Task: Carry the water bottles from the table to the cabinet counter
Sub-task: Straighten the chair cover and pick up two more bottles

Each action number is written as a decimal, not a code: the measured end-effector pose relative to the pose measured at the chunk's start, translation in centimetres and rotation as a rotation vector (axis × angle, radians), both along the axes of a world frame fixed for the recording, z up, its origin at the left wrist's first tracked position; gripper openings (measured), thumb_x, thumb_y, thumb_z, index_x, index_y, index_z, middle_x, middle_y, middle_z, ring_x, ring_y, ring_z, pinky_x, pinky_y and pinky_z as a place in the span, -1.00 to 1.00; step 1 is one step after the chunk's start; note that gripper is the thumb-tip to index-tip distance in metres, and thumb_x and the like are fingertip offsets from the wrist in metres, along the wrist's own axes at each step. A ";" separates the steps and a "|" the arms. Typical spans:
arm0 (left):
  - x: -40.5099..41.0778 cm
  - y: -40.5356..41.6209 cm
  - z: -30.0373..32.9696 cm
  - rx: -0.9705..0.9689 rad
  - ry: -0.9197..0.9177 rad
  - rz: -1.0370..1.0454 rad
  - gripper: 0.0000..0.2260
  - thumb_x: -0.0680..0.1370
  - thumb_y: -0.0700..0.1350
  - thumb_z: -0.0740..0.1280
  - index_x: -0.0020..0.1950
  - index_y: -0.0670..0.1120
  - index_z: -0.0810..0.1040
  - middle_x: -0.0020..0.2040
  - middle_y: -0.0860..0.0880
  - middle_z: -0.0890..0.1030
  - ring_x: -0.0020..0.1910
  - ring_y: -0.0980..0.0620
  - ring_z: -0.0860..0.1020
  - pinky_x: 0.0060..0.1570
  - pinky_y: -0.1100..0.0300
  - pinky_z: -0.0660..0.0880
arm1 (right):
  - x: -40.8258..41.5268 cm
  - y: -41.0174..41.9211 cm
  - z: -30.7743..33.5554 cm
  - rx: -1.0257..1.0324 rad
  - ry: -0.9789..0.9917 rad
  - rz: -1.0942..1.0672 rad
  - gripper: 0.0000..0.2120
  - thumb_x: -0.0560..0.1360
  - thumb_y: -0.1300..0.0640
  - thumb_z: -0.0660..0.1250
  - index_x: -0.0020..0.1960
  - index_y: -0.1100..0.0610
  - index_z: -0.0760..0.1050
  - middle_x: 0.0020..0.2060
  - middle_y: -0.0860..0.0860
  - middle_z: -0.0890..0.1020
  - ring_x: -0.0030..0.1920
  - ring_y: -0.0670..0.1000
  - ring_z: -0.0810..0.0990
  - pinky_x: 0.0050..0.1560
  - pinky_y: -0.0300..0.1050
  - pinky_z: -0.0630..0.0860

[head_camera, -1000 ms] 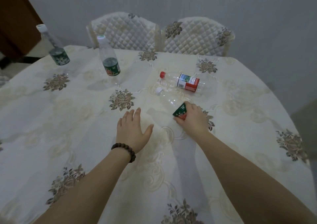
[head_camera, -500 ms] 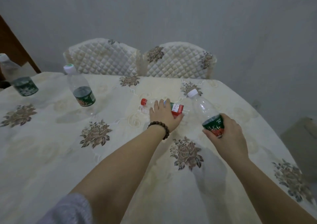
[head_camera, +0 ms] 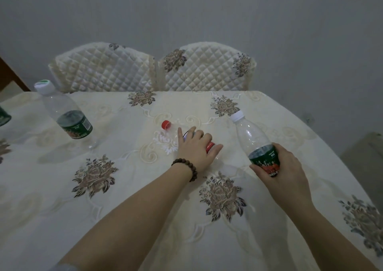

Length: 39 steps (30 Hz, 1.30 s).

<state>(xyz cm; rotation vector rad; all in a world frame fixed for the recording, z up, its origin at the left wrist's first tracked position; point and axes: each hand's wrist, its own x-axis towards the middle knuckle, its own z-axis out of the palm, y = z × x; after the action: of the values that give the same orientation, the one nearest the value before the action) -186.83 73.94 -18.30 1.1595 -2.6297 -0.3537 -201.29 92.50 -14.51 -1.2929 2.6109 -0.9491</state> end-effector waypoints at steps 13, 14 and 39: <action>13.0 8.7 1.1 0.142 0.069 -0.281 -0.50 0.47 0.39 0.03 0.18 0.12 0.47 0.34 0.12 0.42 0.53 0.08 0.05 0.46 -0.16 -0.21 | 6.2 1.9 0.7 0.038 -0.062 0.084 -0.34 0.39 -0.18 0.41 0.39 0.05 0.31 0.14 0.02 0.51 0.16 0.04 0.43 0.07 -0.09 0.38; 13.0 9.3 1.3 0.175 0.096 -0.179 -0.43 0.44 0.42 0.04 0.28 0.13 0.42 0.43 0.09 0.34 0.54 0.07 0.01 0.46 -0.17 -0.18 | 6.7 1.9 0.8 0.037 -0.066 0.092 -0.34 0.39 -0.19 0.41 0.38 0.04 0.31 0.14 0.02 0.51 0.15 0.04 0.43 0.07 -0.08 0.39; 12.6 11.4 6.0 0.407 0.494 0.542 -0.27 0.38 -0.07 0.46 0.45 -0.09 0.17 0.30 -0.10 0.34 0.16 -0.04 0.43 0.07 0.17 0.40 | 10.9 1.5 3.1 -0.080 -0.183 0.181 -0.38 0.37 -0.16 0.43 0.33 0.04 0.35 0.09 -0.01 0.52 0.14 0.05 0.44 0.11 -0.01 0.44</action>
<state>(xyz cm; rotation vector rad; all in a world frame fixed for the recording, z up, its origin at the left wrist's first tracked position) -174.20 85.32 -12.31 1.5947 -1.7822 -0.9425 -190.36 93.97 -11.42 -1.3618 2.2983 -1.0935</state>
